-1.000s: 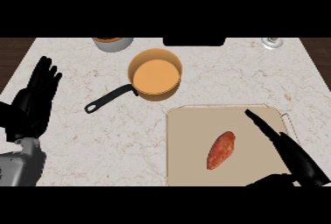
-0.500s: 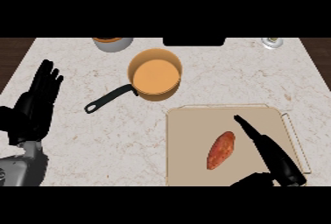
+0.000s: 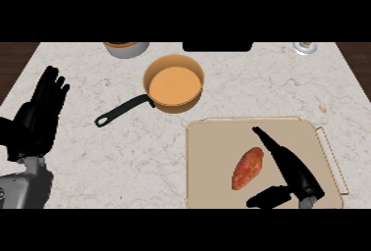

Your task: Pick the sweet potato from the tray and place it in the pot

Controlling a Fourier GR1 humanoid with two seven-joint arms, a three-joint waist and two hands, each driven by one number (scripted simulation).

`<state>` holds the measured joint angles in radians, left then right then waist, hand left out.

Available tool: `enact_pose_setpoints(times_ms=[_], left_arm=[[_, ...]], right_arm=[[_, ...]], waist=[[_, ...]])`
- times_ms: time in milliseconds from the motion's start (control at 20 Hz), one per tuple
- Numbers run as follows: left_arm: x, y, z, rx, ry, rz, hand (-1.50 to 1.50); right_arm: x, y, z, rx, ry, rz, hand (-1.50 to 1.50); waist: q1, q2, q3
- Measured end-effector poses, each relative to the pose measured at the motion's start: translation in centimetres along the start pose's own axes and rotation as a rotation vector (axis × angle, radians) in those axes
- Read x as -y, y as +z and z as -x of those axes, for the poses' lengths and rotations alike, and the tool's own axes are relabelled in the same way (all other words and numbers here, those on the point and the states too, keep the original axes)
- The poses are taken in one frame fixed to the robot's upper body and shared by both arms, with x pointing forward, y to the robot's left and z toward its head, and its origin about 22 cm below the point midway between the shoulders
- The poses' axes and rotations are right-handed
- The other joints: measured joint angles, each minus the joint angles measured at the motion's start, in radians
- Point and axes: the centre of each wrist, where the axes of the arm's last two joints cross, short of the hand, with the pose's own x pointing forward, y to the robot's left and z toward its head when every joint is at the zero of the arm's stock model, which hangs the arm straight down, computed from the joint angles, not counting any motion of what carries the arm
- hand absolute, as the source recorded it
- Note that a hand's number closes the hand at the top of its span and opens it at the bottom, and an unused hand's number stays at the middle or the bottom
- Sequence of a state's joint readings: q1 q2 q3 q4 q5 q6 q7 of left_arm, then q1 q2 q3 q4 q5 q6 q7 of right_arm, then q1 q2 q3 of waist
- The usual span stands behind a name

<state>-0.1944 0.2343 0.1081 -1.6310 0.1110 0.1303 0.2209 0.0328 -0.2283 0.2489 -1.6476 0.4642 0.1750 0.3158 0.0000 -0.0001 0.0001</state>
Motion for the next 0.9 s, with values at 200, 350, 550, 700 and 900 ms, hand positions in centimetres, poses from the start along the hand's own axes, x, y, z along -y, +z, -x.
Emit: enact_pose_setpoints(times_ms=[200,350,550,700,900], left_arm=[[0.5,0.3,0.0,-0.002,0.001,-0.005,0.00],[0.5,-0.3,0.3,-0.001,-0.002,-0.008,0.00],[0.4,0.2,-0.3,0.004,-0.004,-0.006,0.00],[0.6,-0.3,-0.4,0.001,-0.005,-0.004,0.00],[0.0,-0.1,0.0,-0.003,-0.001,-0.005,0.00]], right_arm=[[-0.1,-0.6,0.5,-0.024,0.004,-0.003,-1.50],[-0.8,-1.3,1.0,-0.030,0.002,-0.003,-1.50],[-1.9,-1.7,1.2,0.023,0.066,-0.020,1.50],[-2.4,-1.9,1.6,0.071,0.105,-0.002,1.50],[-2.3,-2.3,2.0,0.094,0.118,0.006,1.50]], waist=[[0.000,0.000,0.000],[-0.001,0.000,0.000],[0.001,-0.001,-0.001],[-0.001,-0.004,-0.004],[-0.001,-0.006,-0.006]])
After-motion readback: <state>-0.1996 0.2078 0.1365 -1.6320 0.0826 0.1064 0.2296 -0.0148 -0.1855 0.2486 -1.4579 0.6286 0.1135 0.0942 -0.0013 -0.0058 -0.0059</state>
